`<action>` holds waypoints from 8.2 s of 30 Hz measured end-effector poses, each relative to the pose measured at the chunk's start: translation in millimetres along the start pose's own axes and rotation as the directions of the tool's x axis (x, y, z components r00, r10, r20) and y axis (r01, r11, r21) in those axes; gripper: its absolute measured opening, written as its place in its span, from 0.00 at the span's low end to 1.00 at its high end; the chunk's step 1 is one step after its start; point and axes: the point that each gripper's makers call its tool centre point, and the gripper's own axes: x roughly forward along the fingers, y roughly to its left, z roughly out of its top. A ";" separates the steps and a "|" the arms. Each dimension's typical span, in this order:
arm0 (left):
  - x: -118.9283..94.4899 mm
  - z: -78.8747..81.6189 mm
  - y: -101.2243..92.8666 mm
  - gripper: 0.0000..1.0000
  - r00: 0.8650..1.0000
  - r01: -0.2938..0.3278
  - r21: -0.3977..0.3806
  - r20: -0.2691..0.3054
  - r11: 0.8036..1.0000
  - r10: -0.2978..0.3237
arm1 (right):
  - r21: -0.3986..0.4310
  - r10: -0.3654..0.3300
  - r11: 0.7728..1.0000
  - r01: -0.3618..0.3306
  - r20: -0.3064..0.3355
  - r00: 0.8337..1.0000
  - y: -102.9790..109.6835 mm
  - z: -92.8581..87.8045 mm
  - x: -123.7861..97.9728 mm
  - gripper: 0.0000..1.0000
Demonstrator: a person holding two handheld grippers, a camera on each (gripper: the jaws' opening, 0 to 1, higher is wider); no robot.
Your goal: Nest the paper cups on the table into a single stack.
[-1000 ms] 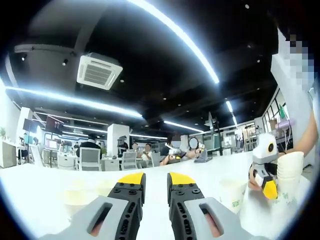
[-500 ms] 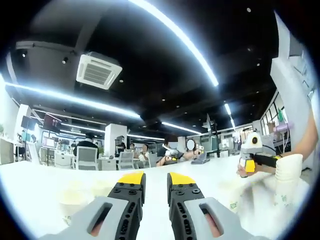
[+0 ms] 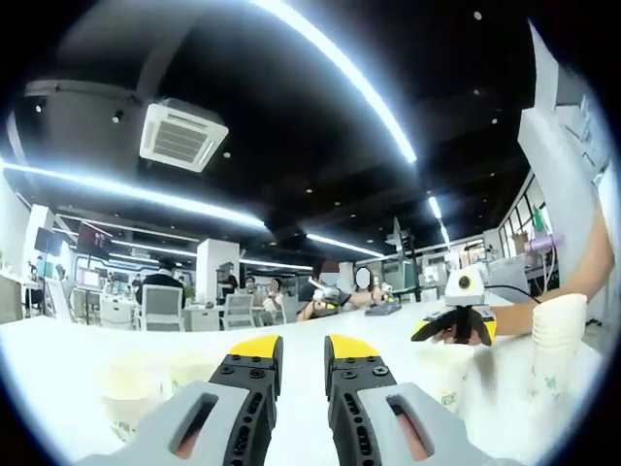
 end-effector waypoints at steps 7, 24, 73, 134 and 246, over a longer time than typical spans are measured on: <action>1.3 -3.7 -9.4 0.18 1.000 0.009 0.034 -0.025 0.999 -0.008 | -0.015 0.018 1.000 -0.019 -0.029 0.999 10.1 -7.0 12.7 0.74; 6.3 -2.9 -5.5 0.18 0.999 0.046 0.054 -0.029 0.997 -0.045 | 0.000 -0.048 0.999 0.048 -0.078 0.996 -8.3 -17.0 8.9 0.71; 7.2 -7.3 -12.3 0.18 0.996 0.078 0.095 -0.061 0.992 -0.072 | -0.005 -0.094 0.996 0.095 -0.112 0.989 0.9 -27.5 32.9 0.45; 3.7 -3.7 -20.5 0.20 0.996 0.083 0.099 -0.045 0.992 -0.079 | 0.114 -0.050 0.993 0.026 0.213 0.976 23.6 91.6 4.1 0.42; -0.1 -7.5 -2.1 0.22 0.998 0.029 0.129 -0.063 0.991 -0.021 | -0.063 0.382 0.922 -0.381 -0.003 0.924 286.3 166.6 238.6 0.78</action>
